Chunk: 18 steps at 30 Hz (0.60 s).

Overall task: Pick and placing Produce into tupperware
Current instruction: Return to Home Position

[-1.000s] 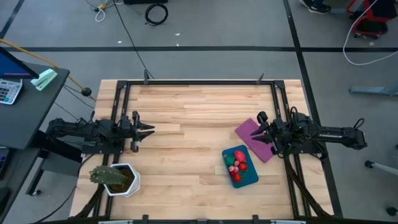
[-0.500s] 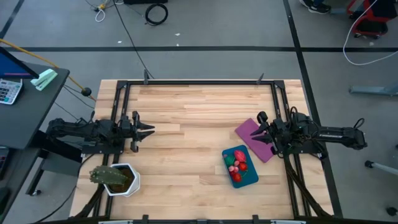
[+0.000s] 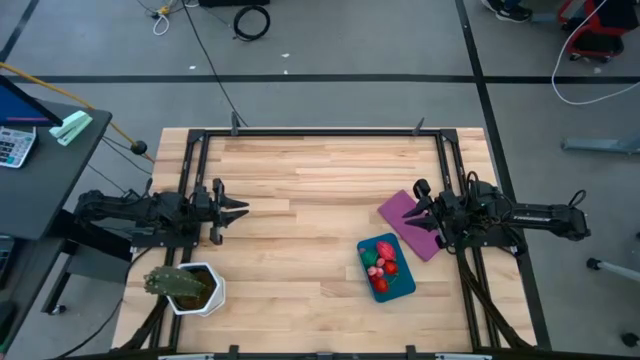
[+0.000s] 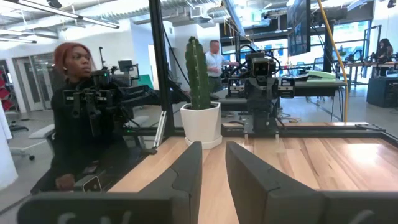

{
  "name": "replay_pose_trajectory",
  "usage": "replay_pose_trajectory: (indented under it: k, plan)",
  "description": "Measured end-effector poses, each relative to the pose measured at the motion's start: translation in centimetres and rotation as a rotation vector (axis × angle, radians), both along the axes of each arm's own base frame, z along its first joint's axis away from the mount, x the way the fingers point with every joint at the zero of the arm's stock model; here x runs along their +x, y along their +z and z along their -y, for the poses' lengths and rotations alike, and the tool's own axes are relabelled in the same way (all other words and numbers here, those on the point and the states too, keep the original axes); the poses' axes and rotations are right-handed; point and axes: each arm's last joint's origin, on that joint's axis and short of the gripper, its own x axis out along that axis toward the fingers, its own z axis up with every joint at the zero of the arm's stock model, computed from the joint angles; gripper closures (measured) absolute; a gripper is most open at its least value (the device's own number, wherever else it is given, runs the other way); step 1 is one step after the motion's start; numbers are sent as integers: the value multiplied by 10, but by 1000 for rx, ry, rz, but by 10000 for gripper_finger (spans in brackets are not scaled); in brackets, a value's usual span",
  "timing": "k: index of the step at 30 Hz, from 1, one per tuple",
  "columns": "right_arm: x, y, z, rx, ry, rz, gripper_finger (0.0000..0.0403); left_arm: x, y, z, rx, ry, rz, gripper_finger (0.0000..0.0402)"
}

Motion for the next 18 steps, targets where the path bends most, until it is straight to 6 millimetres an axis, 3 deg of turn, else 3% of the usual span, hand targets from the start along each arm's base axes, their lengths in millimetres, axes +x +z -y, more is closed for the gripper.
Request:
replay_pose_trajectory:
  k: [18]
  plan:
    - [0,0,0,0,0,0,323,0,0,0,0,0,0,309]
